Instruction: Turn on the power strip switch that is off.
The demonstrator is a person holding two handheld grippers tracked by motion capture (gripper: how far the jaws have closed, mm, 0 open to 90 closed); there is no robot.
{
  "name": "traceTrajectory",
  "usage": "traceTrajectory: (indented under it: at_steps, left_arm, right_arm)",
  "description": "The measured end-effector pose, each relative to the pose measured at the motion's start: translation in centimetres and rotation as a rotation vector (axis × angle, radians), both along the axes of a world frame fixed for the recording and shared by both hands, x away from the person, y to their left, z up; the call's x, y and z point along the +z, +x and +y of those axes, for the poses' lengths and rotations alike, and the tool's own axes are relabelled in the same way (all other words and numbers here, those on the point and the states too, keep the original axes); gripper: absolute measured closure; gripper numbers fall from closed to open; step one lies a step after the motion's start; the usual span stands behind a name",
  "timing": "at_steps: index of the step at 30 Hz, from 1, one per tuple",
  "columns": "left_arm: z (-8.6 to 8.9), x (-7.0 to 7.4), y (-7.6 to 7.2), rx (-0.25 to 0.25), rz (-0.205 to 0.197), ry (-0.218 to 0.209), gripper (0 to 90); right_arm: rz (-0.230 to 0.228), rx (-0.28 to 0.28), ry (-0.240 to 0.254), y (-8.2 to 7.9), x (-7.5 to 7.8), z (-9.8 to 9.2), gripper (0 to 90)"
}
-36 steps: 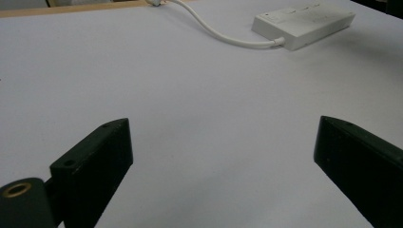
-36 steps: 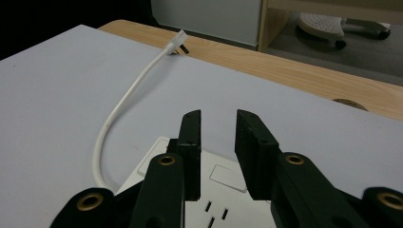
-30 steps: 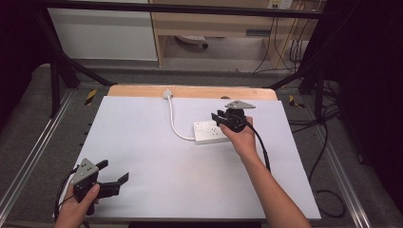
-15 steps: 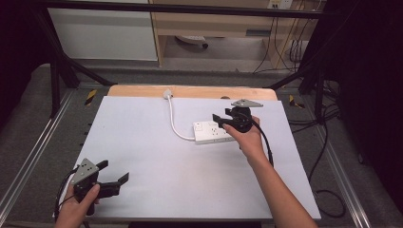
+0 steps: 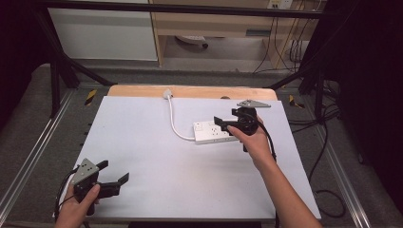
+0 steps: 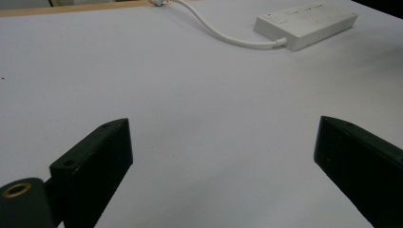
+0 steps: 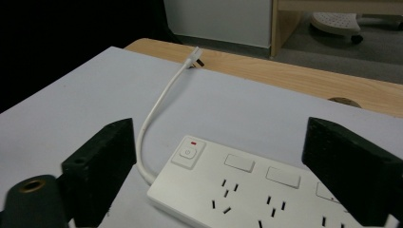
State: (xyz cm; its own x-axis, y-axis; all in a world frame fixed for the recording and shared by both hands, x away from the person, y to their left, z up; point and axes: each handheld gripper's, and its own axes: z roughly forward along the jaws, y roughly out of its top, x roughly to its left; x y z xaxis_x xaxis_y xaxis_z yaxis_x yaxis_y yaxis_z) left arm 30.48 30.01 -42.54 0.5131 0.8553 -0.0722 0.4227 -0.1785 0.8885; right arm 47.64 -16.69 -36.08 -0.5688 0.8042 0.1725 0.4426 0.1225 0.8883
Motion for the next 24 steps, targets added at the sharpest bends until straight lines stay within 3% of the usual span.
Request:
traceTrajectory:
  at_steps: [7, 15, 24]
  left_arm:
    - [0.0, 0.0, 0.0, -0.001, 0.000, -0.001, 5.7]
    - [0.0, 0.0, 0.0, 0.002, 0.003, -0.001, 5.7]
    - [-0.1, -0.1, 0.0, 0.007, 0.006, -0.002, 5.8]
  right_arm:
    - [-0.034, -0.013, 0.013, -1.3, 0.2, -1.5, 5.4]
    - [-0.099, -0.025, 0.009, -4.4, 0.1, -4.1, 5.8]
    - [-0.147, -0.046, 0.040, -7.6, 0.1, -7.2, 5.9]
